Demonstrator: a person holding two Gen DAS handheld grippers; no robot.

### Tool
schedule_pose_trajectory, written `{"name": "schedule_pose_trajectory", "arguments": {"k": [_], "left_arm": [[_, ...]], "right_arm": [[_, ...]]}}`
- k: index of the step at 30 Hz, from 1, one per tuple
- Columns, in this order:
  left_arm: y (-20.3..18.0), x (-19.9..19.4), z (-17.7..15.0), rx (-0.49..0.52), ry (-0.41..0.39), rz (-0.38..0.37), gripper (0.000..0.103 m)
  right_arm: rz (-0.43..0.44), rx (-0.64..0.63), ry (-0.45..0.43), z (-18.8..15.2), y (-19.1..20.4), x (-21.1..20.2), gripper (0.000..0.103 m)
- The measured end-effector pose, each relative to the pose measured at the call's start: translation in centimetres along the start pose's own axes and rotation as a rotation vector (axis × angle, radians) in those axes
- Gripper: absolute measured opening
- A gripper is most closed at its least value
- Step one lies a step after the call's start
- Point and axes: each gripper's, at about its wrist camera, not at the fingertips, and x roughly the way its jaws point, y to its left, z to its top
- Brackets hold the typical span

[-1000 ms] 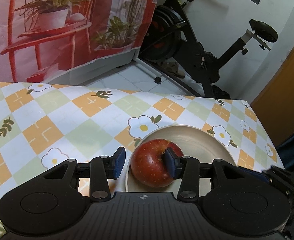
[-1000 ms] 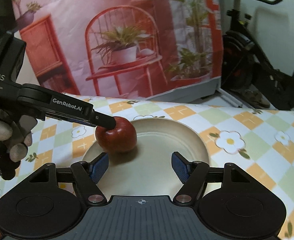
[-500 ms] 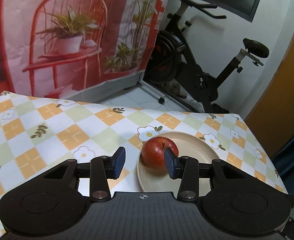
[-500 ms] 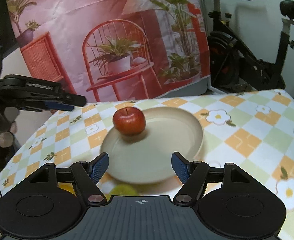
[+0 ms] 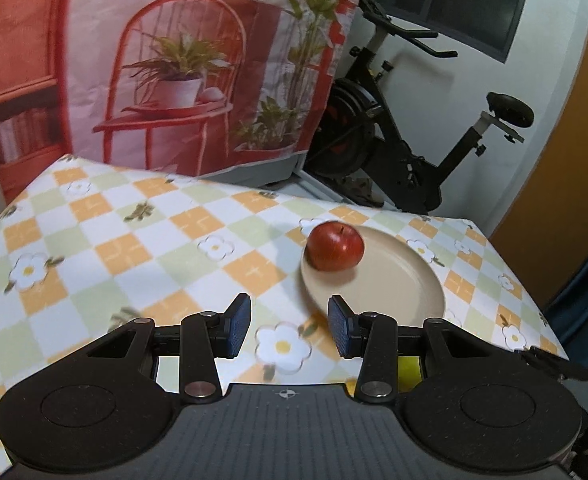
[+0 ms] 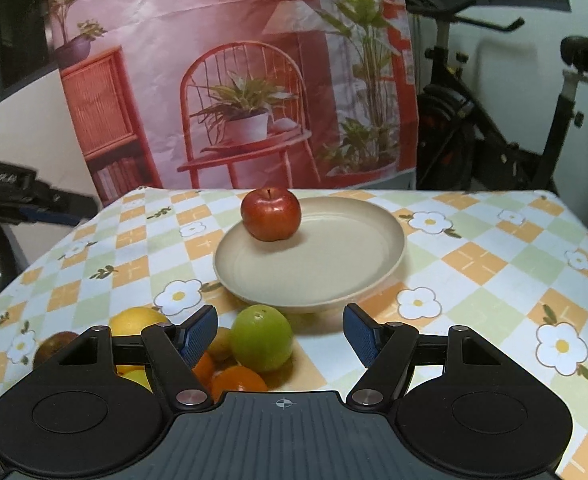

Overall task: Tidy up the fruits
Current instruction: 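Open the left gripper and lift away from the apple, then grasp the green apple with the right gripper and lift it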

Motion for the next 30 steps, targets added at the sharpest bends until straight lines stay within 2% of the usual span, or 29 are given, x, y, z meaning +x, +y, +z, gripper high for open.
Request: {"name": "schedule_pose_trajectory", "arguments": {"k": [5, 13, 20, 24, 30], "left_arm": [[0.3, -0.8, -2.0, 0.001, 0.003, 0.023, 0.045], [0.5, -0.6, -2.3, -0.012, 0.014, 0.038, 0.045], [0.1, -0.6, -2.8, -0.007, 0.022, 0.038, 0.045], [0.1, -0.5, -2.8, -0.013, 0.030, 0.036, 0.045], [-0.1, -0.4, -3.0, -0.011, 0.034, 0.037, 0.045]], "right_arm": [[-0.007, 0.007, -0.024, -1.1, -0.3, -0.1, 0.066], [-0.019, 0.025, -0.020, -1.7, -1.1, 0.2, 0.066], [0.022, 0.026, -0.015, -1.6, -1.4, 0.8, 0.065], [0.070, -0.017, -0.014, -0.9, -0.9, 1.8, 0.060], [0.115, -0.027, 0.009, -0.5, -0.6, 3.5, 0.047]]}}
